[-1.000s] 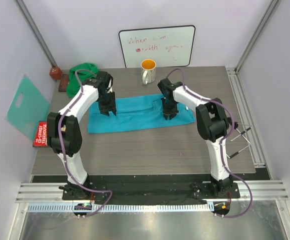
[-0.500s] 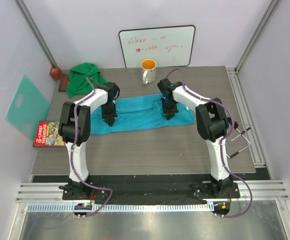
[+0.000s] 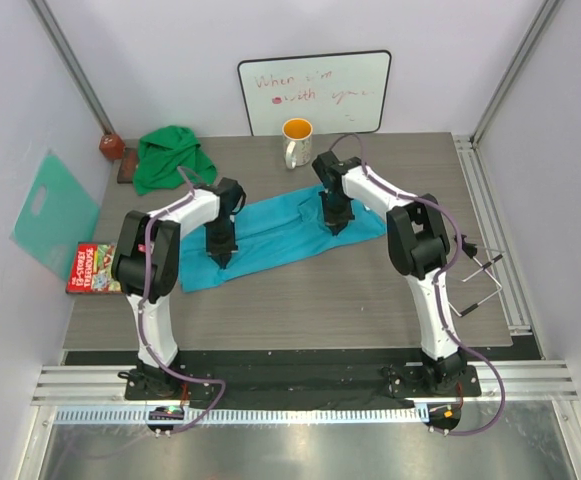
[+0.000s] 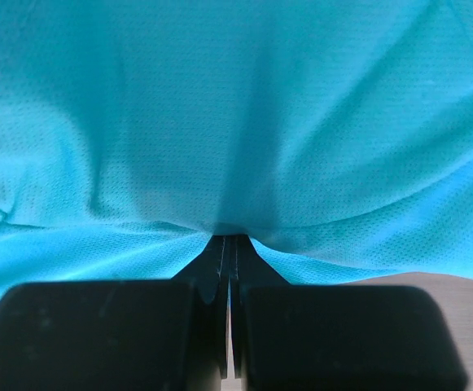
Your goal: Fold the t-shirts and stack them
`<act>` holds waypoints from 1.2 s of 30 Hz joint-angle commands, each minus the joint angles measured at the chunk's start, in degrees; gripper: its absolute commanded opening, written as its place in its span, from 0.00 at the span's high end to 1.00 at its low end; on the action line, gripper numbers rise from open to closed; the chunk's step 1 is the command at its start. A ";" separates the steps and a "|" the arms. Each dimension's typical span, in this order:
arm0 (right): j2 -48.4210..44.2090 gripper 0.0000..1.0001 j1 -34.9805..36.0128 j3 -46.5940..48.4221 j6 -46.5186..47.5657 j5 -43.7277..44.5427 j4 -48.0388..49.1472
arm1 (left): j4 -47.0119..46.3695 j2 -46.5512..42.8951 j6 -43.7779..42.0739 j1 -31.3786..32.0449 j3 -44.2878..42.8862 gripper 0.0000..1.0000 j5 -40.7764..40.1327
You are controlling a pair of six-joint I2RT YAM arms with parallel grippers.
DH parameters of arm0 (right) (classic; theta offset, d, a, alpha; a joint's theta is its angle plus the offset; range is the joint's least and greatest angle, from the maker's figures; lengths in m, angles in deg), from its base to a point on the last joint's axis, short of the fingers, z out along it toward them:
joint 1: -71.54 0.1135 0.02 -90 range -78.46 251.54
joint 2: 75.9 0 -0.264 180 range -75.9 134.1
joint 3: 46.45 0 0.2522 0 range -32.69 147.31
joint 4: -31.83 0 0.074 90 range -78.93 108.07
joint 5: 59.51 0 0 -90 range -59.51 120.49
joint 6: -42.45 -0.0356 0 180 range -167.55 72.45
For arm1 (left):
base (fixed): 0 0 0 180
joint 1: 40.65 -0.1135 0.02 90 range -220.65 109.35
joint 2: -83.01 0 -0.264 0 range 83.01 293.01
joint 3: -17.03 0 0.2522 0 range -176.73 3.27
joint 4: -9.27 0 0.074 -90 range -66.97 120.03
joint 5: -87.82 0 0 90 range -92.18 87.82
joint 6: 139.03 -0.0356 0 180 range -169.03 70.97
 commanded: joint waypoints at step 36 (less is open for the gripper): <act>22.10 0.99 -1.28 26.02 2.63 -16.56 6.73 | 4.89 -3.65 4.30 34.10 -1.77 1.00 11.58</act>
